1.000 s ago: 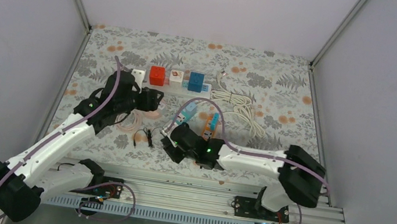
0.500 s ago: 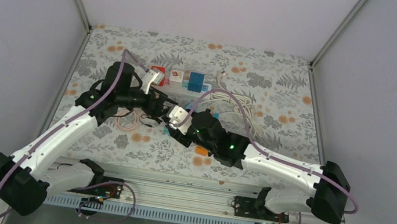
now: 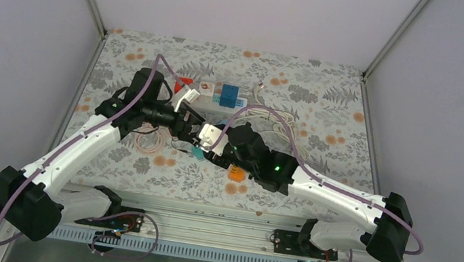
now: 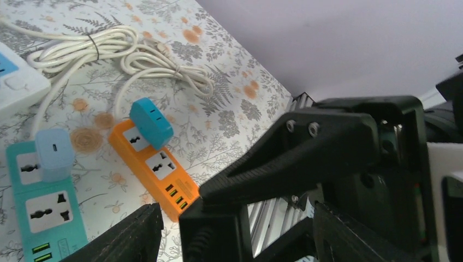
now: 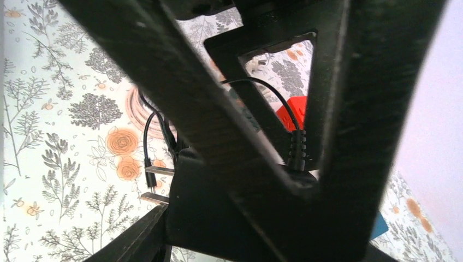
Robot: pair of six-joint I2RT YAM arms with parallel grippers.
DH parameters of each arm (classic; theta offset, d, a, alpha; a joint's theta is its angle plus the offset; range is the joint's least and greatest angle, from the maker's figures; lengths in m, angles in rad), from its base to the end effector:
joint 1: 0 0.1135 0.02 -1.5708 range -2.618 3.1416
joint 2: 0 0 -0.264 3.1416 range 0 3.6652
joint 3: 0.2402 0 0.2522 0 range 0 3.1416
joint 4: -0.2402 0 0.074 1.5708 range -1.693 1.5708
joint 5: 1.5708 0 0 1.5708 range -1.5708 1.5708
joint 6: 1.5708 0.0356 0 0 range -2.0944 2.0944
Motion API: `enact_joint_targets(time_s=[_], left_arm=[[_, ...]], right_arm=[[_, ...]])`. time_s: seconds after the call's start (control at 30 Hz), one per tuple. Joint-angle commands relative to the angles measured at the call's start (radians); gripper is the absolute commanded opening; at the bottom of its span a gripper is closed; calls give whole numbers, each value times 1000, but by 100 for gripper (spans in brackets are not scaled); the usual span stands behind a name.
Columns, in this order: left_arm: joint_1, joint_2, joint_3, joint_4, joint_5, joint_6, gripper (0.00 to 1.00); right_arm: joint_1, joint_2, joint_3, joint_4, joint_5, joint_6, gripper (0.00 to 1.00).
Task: Insert the plug
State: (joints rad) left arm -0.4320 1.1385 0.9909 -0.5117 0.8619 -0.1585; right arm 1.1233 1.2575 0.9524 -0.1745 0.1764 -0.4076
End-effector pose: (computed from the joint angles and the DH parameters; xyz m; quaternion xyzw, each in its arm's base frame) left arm 0.2042 -0.1239 0.3170 0.2934 0.7831 -0.4752 0.2734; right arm 0.1298 0.2561 0.2980 -0.5570 0.6457 0.1105 0.5105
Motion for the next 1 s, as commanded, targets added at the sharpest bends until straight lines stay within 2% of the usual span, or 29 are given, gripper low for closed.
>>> enact_joint_targets(time_s=[0.0,0.2,0.53,0.6,0.7,0.8,0.9,0.97], left_arm=[[1,-8,5,-4,71,29,70],[-3,7,-3,10,112,30,68],[-26,60,7,-19,67,50,63],[-36,61,9,-22,69,54,54],[-41,60,19,-19,61,52,36],[-40,58,26,-7,25,32,20],[-40,54,19,46,-5,-26,8],[-40,46,9,102,-39,-78,4]], right_arm=[[-18,-11,34,-9,12,-53,49],[-26,-8,45,-18,1,-72,49],[-28,-2,72,-40,-40,-112,50],[-28,2,78,-43,-38,-120,50],[-29,8,81,-44,-35,-125,50],[-30,7,79,-39,-14,-100,54],[-33,-3,70,-26,15,-31,66],[-32,-20,51,7,41,24,86]])
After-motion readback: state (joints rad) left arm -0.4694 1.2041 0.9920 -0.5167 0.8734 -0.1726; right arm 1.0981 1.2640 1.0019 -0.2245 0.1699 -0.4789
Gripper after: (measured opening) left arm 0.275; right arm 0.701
